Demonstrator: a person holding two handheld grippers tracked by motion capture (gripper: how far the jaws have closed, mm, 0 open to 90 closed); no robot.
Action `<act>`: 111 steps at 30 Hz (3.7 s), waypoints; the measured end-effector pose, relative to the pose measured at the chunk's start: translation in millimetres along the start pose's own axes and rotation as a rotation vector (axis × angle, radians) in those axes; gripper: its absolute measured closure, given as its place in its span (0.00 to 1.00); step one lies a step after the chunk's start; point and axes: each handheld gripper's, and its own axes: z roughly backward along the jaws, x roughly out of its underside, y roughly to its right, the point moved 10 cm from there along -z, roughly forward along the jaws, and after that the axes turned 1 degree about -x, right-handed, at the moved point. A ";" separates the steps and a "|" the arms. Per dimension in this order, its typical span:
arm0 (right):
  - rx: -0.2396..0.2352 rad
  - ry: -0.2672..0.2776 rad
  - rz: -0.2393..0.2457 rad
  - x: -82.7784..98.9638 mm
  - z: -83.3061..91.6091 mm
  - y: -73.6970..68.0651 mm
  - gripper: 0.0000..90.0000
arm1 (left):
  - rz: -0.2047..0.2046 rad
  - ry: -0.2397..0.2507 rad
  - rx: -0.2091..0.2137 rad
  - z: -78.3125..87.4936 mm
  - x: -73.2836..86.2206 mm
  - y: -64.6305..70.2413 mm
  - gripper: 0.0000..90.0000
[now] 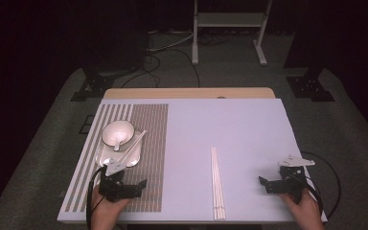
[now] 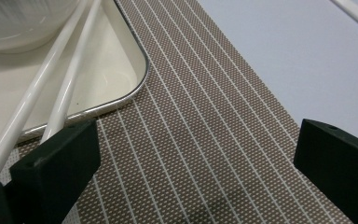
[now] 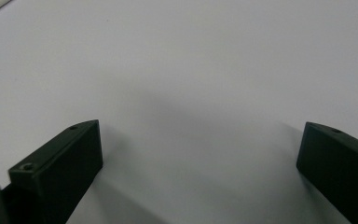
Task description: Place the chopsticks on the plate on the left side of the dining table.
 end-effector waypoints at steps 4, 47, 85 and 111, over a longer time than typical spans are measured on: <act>0.000 0.000 0.000 0.0 0.0 0.0 0.00 | 0.011 -0.011 -0.012 -0.7 2.5 -7.9 0.00; 0.000 0.000 0.000 0.0 0.0 0.0 0.00 | 0.084 -0.007 -0.141 12.5 11.9 -63.7 0.00; 0.000 0.000 0.000 0.0 0.0 -0.1 0.00 | 0.151 0.023 -0.177 12.2 2.7 -109.2 0.00; 0.000 0.000 0.000 0.0 0.0 -0.1 0.00 | 0.148 0.036 -0.170 -3.9 -15.6 -124.3 0.00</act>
